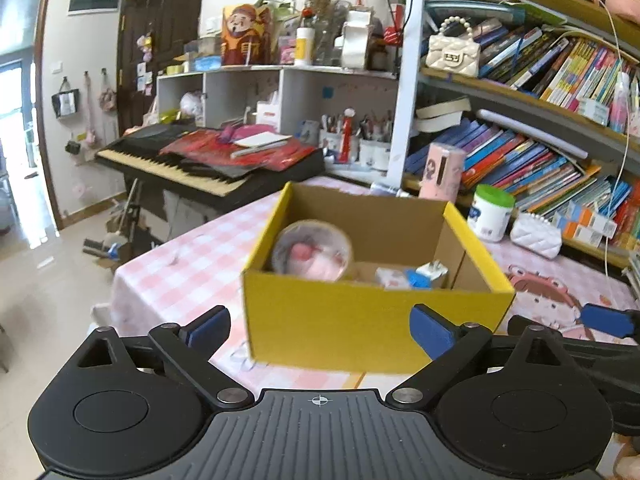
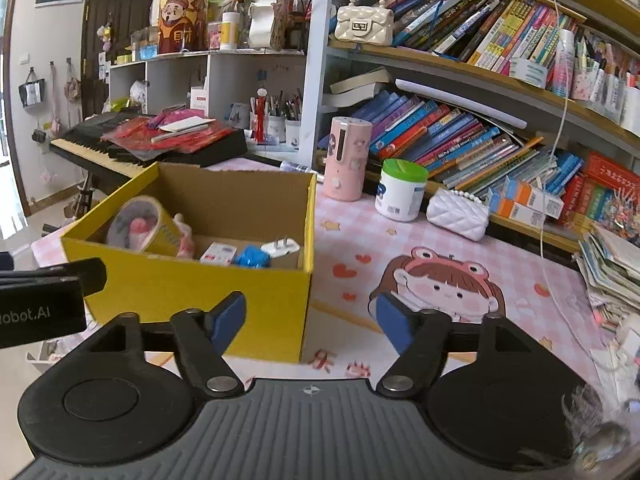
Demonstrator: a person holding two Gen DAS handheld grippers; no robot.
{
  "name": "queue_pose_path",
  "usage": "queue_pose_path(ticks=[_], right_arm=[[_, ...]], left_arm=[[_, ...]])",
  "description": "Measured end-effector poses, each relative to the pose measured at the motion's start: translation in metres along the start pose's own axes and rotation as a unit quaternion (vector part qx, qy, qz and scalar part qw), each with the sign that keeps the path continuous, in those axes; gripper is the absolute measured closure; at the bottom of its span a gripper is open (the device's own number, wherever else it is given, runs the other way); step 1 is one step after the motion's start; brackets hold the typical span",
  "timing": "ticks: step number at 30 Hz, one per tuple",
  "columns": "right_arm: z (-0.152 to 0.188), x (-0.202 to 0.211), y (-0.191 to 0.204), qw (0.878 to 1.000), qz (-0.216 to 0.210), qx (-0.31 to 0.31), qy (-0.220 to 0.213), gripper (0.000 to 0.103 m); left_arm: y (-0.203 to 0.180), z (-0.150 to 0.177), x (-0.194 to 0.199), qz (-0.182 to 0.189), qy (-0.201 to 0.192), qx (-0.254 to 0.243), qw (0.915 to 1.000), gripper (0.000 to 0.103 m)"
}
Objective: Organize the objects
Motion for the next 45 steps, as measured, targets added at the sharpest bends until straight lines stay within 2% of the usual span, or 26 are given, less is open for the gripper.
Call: queue_pose_path(ticks=[4, 13, 24, 29, 36, 45], right_arm=[[0.010, 0.014, 0.001, 1.000, 0.014, -0.006, 0.007, 0.017], [0.033, 0.036, -0.001, 0.998, 0.048, -0.015, 0.028, 0.004], [0.065, 0.053, -0.016, 0.993, 0.087, -0.037, 0.065, 0.003], [0.076, 0.060, -0.023, 0.991, 0.099, -0.038, 0.077, 0.002], [0.081, 0.064, -0.033, 0.990, 0.104, -0.042, 0.081, 0.002], [0.079, 0.055, -0.042, 0.989, 0.088, -0.058, 0.101, 0.002]], left_arm=[[0.004, 0.009, 0.011, -0.004, 0.006, -0.008, 0.9999, 0.003], [0.004, 0.025, 0.026, 0.013, 0.029, -0.019, 0.9993, 0.001], [-0.011, 0.040, 0.036, 0.046, 0.041, -0.046, 0.9970, 0.001], [-0.028, 0.042, 0.037, 0.073, 0.037, -0.060, 0.9948, 0.001], [-0.054, 0.046, 0.032, 0.108, 0.042, -0.087, 0.9895, 0.001], [-0.068, 0.044, 0.024, 0.116, 0.044, -0.080, 0.9891, 0.001]])
Point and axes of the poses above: each gripper's, at about its wrist camera, not at the fingertips, and x roughly against the way its jaws point, y to its left, z to its underside, the point moved 6 cm from there along -x, roughly the way its jaws point, and after that the axes turned 14 degrees about z, right-handed, at the moved point
